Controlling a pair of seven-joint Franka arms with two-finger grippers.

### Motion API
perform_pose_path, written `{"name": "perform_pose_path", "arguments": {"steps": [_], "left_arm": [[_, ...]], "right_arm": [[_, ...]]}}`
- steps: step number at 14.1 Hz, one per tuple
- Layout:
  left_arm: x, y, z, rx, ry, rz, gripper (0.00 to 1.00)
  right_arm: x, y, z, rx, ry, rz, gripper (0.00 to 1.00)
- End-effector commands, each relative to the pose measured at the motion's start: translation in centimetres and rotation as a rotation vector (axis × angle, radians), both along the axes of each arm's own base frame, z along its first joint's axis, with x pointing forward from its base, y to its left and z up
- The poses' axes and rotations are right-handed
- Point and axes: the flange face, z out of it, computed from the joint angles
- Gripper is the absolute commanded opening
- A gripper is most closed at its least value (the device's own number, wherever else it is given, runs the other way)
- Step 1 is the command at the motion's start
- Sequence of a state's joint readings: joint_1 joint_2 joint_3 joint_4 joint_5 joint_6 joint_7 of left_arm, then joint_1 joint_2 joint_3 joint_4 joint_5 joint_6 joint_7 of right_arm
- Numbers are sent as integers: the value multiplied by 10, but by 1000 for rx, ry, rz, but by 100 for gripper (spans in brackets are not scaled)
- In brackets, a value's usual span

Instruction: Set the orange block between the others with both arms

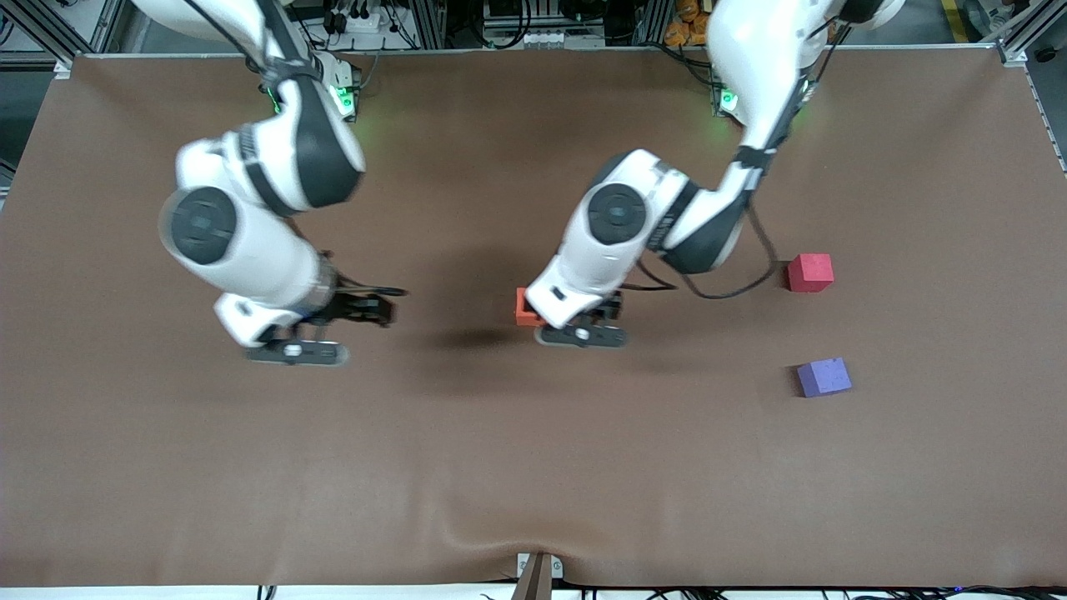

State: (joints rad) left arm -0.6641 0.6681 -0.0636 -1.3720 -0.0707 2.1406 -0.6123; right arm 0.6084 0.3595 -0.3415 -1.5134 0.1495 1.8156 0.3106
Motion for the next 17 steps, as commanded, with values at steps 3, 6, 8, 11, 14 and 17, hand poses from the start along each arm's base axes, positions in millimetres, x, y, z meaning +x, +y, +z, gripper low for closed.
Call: {"name": "perform_pose_path", "arguments": {"steps": [3, 6, 8, 11, 14, 17], "left_arm": [[-9, -31, -50, -4, -11, -16, 100], [-18, -40, -75, 4, 6, -19, 100], [-22, -43, -88, 6, 18, 0, 100], [-31, -50, -93, 12, 27, 1, 100], [-32, -50, -97, 17, 37, 29, 90], [-35, -49, -114, 32, 53, 37, 90]], "right_arm": [[-33, -117, 73, 6, 15, 49, 100], [-39, -191, 100, 35, -12, 110, 100], [-49, -207, 118, 46, -14, 115, 100], [-71, -219, 147, 66, -22, 103, 100], [-80, -229, 158, 70, -23, 91, 100], [-92, -227, 176, 45, -44, 99, 100]]}}
